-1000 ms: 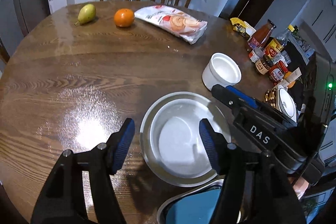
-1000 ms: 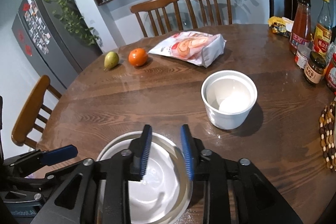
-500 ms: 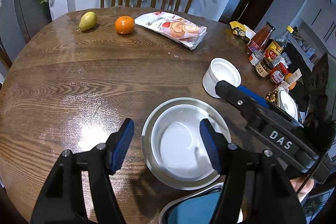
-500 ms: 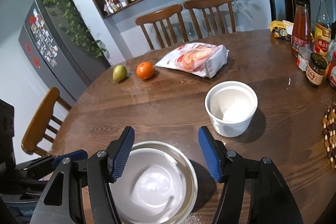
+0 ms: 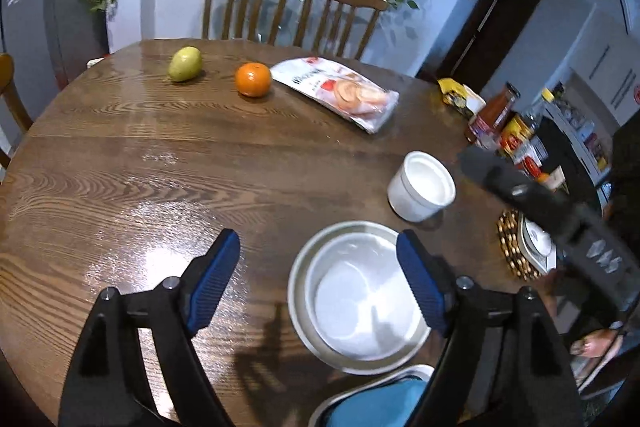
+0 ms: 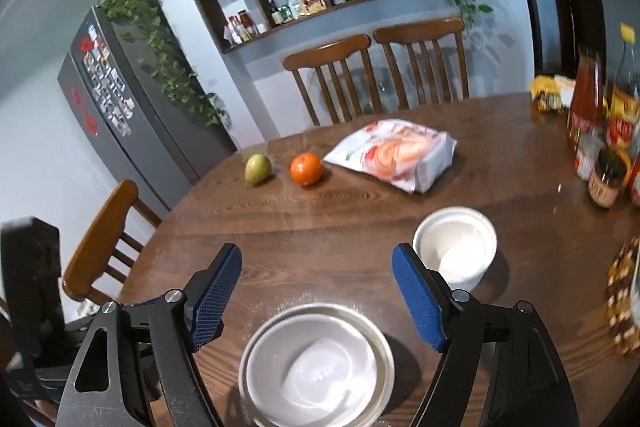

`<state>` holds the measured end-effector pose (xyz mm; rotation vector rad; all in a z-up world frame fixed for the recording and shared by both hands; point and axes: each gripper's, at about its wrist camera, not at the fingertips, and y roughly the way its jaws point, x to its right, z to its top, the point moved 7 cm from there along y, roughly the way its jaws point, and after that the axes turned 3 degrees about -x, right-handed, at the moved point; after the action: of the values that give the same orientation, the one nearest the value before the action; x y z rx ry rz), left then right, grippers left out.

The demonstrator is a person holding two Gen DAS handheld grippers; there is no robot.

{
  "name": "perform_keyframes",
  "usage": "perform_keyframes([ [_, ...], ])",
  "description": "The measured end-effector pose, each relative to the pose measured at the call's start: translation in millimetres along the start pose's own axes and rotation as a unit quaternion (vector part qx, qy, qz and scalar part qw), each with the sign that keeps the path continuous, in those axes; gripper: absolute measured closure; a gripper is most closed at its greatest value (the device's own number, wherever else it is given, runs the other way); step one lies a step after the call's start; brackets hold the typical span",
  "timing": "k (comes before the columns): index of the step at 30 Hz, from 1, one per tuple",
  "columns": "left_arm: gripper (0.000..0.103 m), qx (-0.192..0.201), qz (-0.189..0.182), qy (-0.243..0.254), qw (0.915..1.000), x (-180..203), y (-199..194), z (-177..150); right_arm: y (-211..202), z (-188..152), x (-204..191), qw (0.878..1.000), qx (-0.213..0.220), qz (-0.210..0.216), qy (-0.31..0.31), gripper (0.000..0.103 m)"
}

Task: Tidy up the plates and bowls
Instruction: 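Move the right gripper toward the small white ceramic pot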

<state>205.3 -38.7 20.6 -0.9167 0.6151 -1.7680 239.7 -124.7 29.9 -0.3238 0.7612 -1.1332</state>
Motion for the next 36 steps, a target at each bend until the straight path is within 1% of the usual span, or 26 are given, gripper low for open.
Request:
perform_keyframes([
  [1,0.015,0.000,0.001,-0.003,1.0000,-2,1,1,-2,4,-1,1.000,0.001,0.006,0.002,0.025],
  [2,0.014,0.001,0.001,-0.006,1.0000,-3,2,2,-5,10,-2,1.000,0.002,0.016,0.007,0.024],
  [4,0.014,0.002,0.007,-0.010,0.9999,-7,4,4,-11,20,1,0.999,0.005,0.025,0.021,0.024],
  [5,0.014,0.002,0.012,-0.013,0.9998,-9,5,5,-13,26,4,0.999,0.008,0.022,0.023,0.023],
  [8,0.014,0.006,0.018,-0.014,0.9997,-10,5,4,-25,40,14,0.999,0.037,0.017,0.030,0.023],
  [12,0.014,0.006,0.017,-0.001,0.9998,-3,8,3,-35,44,26,0.997,0.047,0.034,0.054,0.021],
  [18,0.014,-0.002,0.007,0.012,0.9999,9,14,1,-39,44,40,0.996,0.050,0.022,0.073,0.020],
  [22,0.014,0.009,0.006,0.017,0.9998,21,10,14,-41,46,51,0.996,0.049,0.011,0.077,0.020],
  [25,0.014,0.032,0.007,0.042,0.9986,40,5,30,-45,48,59,0.995,0.051,0.020,0.087,0.020],
  [27,0.014,0.038,0.002,0.050,0.9980,52,7,40,-48,49,66,0.994,0.051,0.023,0.092,0.020],
  [30,0.014,0.034,-0.005,0.054,0.9980,70,18,55,-49,50,78,0.993,0.055,0.019,0.107,0.020],
  [33,0.014,0.038,-0.011,0.056,0.9976,84,29,68,-43,52,90,0.992,0.046,0.019,0.119,0.020],
  [36,0.014,0.046,-0.003,0.057,0.9973,96,46,79,-30,54,104,0.991,0.032,0.018,0.127,0.020],
])
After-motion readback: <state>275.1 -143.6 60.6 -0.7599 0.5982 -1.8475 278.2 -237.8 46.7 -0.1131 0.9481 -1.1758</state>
